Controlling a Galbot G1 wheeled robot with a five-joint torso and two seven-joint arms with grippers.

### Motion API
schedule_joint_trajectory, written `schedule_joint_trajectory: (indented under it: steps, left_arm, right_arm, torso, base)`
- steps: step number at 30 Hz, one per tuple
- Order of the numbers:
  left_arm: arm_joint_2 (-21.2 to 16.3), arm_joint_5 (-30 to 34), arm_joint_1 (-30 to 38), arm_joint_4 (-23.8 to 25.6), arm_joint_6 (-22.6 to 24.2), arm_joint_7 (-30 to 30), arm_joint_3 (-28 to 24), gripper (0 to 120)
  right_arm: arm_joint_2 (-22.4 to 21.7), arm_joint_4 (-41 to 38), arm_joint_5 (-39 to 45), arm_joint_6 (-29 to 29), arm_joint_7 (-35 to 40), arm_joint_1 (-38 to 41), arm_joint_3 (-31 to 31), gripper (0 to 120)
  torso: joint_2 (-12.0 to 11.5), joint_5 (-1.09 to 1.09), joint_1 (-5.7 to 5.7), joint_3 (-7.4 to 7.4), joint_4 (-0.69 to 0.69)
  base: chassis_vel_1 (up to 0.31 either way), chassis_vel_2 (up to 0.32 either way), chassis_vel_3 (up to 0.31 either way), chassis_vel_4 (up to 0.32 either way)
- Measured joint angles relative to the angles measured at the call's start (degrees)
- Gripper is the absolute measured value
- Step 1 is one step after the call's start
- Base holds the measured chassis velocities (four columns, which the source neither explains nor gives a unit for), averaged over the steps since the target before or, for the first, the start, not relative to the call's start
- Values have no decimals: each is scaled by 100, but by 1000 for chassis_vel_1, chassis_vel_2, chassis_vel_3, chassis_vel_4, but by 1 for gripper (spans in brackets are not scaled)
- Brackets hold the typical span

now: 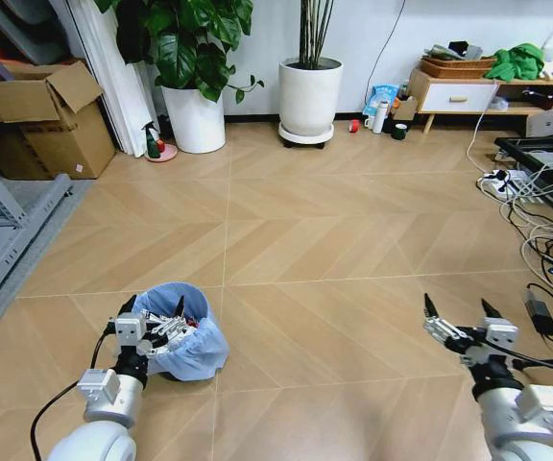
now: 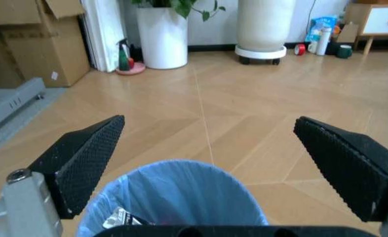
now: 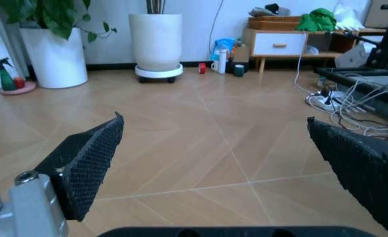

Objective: Pick up the trash bin and place the garbage on the floor into it.

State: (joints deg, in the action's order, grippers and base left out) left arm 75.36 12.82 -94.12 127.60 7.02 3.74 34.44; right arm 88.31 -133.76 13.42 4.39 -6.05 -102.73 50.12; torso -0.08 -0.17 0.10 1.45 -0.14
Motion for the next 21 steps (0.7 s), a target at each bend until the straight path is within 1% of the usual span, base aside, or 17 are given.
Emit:
schedule_joint_trajectory:
  steps: [1,5,7,10,12,13,14,16,17,19,20,21]
  left_arm:
    - [0,0,0,0,0,0,0,100]
    - [142,-197,-177,308,-34,7,51,100]
    - [155,-233,-192,321,-65,-3,76,100]
    - [187,-294,-210,338,-101,-106,217,100]
    - [183,-241,-242,360,-81,-391,431,100]
    - [183,-241,-242,360,-81,-391,431,100]
    - [159,-209,-259,369,-65,-464,489,100]
    - [-4,-64,-310,405,-23,-588,602,100]
    - [-4,-64,-310,405,-23,-588,602,100]
    - [-95,53,-350,430,33,-636,664,100]
    - [-114,69,-359,430,37,-647,683,100]
    - [-114,69,-359,430,37,-647,683,100]
  right_arm:
    - [0,0,0,0,0,0,0,100]
    - [128,-346,-58,-258,-215,-249,60,100]
    - [133,-380,-84,-306,-241,-278,72,100]
    - [137,-420,-114,-386,-264,-321,49,100]
    - [93,-401,-100,-345,-264,-309,-161,100]
    - [93,-401,-100,-345,-264,-309,-161,100]
    - [60,-389,-80,-309,-269,-299,-225,100]
    - [-170,-309,7,-135,-273,-207,-485,100]
    - [-170,-309,7,-135,-273,-207,-485,100]
    - [-450,-235,20,11,-197,-7,-719,100]
    - [-600,-215,27,146,-31,152,-889,100]
    - [-600,-215,27,146,-31,152,-889,100]
  torso:
    - [0,0,0,0,0]
    - [0,-1,0,0,0]
    - [0,-1,0,0,1]
    - [0,-2,0,0,0]
    - [0,-2,0,0,0]
    - [0,-2,0,0,0]
    - [0,-2,0,0,0]
    - [0,0,0,0,0]
    - [0,0,0,0,0]
    - [0,0,0,1,0]
    - [0,-2,0,0,1]
    - [0,-2,0,0,1]
  base:
    - [0,0,0,0]
    - [0,0,0,0]
    - [0,0,0,0]
    - [0,0,0,0]
    - [0,0,0,0]
    - [0,0,0,0]
    - [0,0,0,0]
    - [0,0,0,0]
    - [0,0,0,0]
    - [0,0,0,0]
    - [0,0,0,0]
    - [0,0,0,0]
